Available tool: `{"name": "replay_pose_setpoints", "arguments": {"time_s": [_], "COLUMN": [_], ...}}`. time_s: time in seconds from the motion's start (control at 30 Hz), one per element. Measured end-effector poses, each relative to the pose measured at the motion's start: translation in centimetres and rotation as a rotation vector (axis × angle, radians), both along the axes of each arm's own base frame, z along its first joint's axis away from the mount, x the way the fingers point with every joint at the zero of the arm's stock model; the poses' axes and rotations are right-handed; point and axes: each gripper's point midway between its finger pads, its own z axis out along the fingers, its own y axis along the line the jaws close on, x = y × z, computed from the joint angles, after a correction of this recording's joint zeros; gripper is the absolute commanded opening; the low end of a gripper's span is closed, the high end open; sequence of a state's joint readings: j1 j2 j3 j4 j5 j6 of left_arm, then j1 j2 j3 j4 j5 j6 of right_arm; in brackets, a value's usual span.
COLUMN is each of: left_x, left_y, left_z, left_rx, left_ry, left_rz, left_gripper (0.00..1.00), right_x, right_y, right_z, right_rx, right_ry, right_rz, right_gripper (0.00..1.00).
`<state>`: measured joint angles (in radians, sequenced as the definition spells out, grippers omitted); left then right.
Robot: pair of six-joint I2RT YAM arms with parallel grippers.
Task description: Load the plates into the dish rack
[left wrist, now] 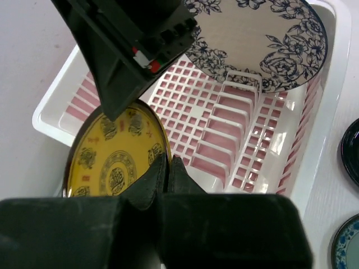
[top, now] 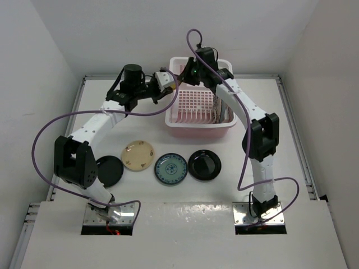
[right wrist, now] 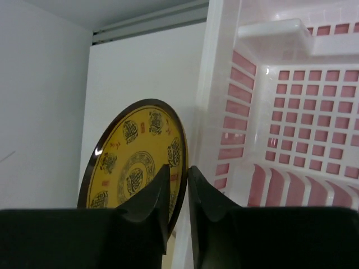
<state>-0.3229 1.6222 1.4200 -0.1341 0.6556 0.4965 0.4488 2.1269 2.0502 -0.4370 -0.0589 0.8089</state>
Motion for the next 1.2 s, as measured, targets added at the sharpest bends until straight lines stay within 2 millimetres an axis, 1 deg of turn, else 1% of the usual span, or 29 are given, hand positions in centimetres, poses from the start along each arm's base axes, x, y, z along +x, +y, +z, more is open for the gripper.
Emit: {"name": "replay_pose_setpoints", "arguments": {"time_s": [0.03, 0.1, 0.13, 0.2, 0.23, 0.3, 0.33, 0.4, 0.47, 0.5, 0.57, 0.63, 0.7, 0.77, 0.8, 0.87, 0.93, 1.03, 1.1, 1.2], "left_x": [-0.1, -0.4, -0.4, -0.3, -0.3, -0.3, -0.2, 0.4, 1.2, 1.8, 3.1, 4.8, 6.3, 7.6, 8.0, 8.3, 8.1, 8.0, 8.1, 8.3], "left_y": [-0.2, -0.5, -0.6, -0.7, -0.7, -0.7, -0.6, 0.1, 1.4, 2.3, 5.0, 8.5, 12.2, 15.9, 17.3, 19.3, 20.2, 20.4, 20.5, 20.7], "left_z": [0.0, -0.1, 0.0, 0.2, 0.2, 0.4, 0.5, 0.8, 1.2, 1.4, 1.8, 1.9, 1.0, -0.5, -1.3, -2.8, -4.3, -6.0, -6.8, -8.0], "left_rx": [0.000, 0.001, -0.002, -0.008, -0.011, -0.017, -0.028, -0.053, -0.101, -0.125, -0.186, -0.250, -0.292, -0.310, -0.312, -0.301, -0.283, -0.260, -0.248, -0.231], "left_ry": [-0.001, 0.000, -0.006, -0.009, -0.011, -0.011, -0.003, 0.008, 0.043, 0.062, 0.105, 0.154, 0.198, 0.241, 0.262, 0.288, 0.316, 0.350, 0.364, 0.383], "left_rz": [-0.008, -0.019, -0.023, -0.025, -0.026, -0.026, -0.016, 0.015, 0.073, 0.109, 0.208, 0.330, 0.462, 0.606, 0.664, 0.752, 0.802, 0.826, 0.832, 0.839], "left_gripper": [0.00, 0.04, 0.04, 0.11, 0.32, 0.58, 0.75, 0.84, 0.87, 0.87, 0.88, 0.88, 0.88, 0.88, 0.88, 0.88, 0.88, 0.88, 0.88, 0.88], "right_x": [0.1, 0.3, 0.3, 0.2, 0.2, 0.0, -0.1, -0.2, -0.1, 0.0, -0.1, -0.3, -0.7, -1.4, -1.8, -2.4, -2.8, -2.9, -2.7, -2.9], "right_y": [0.1, 0.2, 0.1, -0.2, -0.4, -0.8, -1.3, -2.1, -3.1, -3.8, -5.3, -6.9, -8.7, -10.4, -11.3, -12.7, -13.7, -14.7, -14.6, -13.9], "right_z": [0.2, 0.7, 0.8, 1.3, 1.5, 1.9, 2.2, 2.8, 3.5, 3.9, 4.4, 4.9, 5.2, 4.9, 4.4, 3.0, 1.5, -0.2, -1.0, -2.1], "right_rx": [0.008, 0.018, 0.016, 0.010, 0.003, -0.023, -0.055, -0.122, -0.206, -0.256, -0.378, -0.499, -0.626, -0.741, -0.804, -0.919, -1.017, -1.159, -1.251, -1.353], "right_ry": [-0.009, -0.027, -0.032, -0.047, -0.058, -0.081, -0.100, -0.139, -0.188, -0.212, -0.254, -0.282, -0.298, -0.298, -0.288, -0.257, -0.220, -0.184, -0.178, -0.171], "right_rz": [0.002, -0.001, -0.003, -0.009, -0.015, -0.020, -0.025, -0.034, -0.054, -0.067, -0.090, -0.115, -0.139, -0.152, -0.156, -0.159, -0.145, -0.133, -0.123, -0.094], "right_gripper": [0.00, 0.00, 0.00, 0.00, 0.00, 0.00, 0.00, 0.00, 0.00, 0.00, 0.00, 0.00, 0.00, 0.00, 0.00, 0.00, 0.00, 0.00, 0.00, 0.00]}}
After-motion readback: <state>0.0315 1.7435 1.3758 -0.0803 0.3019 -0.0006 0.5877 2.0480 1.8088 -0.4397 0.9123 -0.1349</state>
